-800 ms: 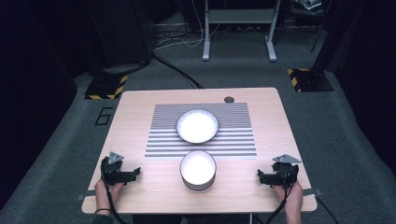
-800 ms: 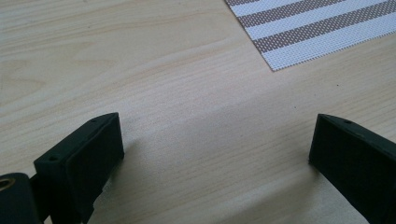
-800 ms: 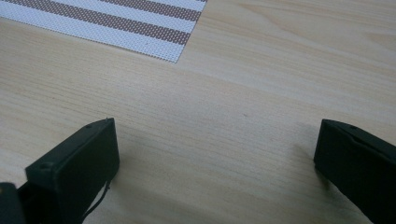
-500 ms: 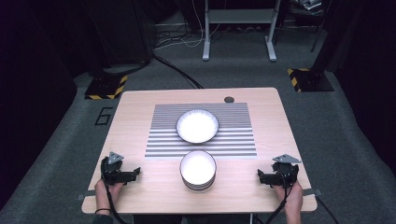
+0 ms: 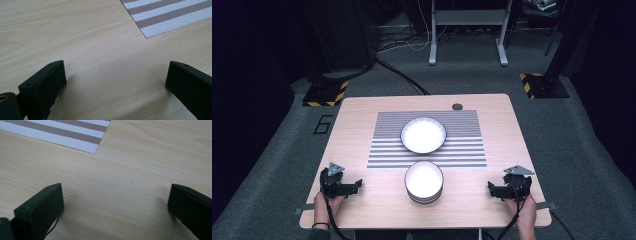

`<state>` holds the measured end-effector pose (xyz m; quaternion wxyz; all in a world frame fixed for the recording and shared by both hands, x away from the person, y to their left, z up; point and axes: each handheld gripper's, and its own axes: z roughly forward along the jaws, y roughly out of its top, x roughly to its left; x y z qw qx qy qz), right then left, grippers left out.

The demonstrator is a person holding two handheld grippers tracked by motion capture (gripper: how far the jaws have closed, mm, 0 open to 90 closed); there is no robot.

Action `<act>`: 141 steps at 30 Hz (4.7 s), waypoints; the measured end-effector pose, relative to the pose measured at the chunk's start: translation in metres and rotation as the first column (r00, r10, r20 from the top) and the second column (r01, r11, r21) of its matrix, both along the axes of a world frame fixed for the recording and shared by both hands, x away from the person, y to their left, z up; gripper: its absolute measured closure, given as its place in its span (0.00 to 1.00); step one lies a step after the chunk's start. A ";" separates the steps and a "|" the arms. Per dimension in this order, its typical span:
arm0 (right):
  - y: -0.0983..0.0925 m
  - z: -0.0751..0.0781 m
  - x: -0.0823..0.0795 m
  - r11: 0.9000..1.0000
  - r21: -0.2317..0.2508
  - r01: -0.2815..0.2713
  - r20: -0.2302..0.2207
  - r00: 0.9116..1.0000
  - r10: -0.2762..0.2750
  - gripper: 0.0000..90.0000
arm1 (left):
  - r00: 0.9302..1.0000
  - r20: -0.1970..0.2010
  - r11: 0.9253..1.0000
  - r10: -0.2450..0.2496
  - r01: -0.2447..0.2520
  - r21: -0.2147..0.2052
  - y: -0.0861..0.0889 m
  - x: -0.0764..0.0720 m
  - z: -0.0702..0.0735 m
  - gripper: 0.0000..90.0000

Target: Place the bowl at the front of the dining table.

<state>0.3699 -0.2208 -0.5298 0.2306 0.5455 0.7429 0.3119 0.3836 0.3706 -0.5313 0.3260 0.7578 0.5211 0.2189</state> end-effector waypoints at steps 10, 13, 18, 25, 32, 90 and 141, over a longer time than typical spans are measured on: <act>0.001 0.000 0.000 1.000 0.000 -0.004 0.000 1.000 0.004 0.00 | 0.999 0.000 0.999 0.053 -0.053 -0.003 -0.004 0.000 0.000 0.03; 0.000 0.000 0.000 1.000 -0.003 -0.009 -0.005 1.000 0.009 0.00 | 0.996 -0.002 0.996 0.088 -0.088 -0.001 -0.006 -0.003 0.000 0.03; 0.000 0.000 0.001 1.000 -0.001 -0.005 -0.009 1.000 0.005 0.00 | 0.994 -0.003 0.994 0.107 -0.107 0.002 -0.008 -0.007 0.000 0.04; -0.001 0.004 -0.001 0.999 0.032 -0.017 -0.009 1.000 0.017 0.00 | 0.996 -0.026 0.996 0.086 -0.086 0.003 -0.008 -0.010 0.002 0.00; 0.002 0.017 -0.008 0.997 0.062 -0.049 0.008 0.999 0.048 0.00 | 0.999 -0.018 0.999 0.032 -0.032 -0.043 -0.011 -0.019 0.015 0.02; 0.085 0.100 -0.009 0.943 0.057 -0.329 0.049 0.944 0.326 0.04 | 0.971 0.043 0.964 -0.234 0.237 -0.122 -0.081 -0.014 0.085 0.04; 0.171 0.118 0.011 0.863 0.010 -0.505 0.003 0.863 0.505 0.11 | 0.915 0.024 0.909 -0.403 0.403 -0.105 -0.144 -0.005 0.118 0.05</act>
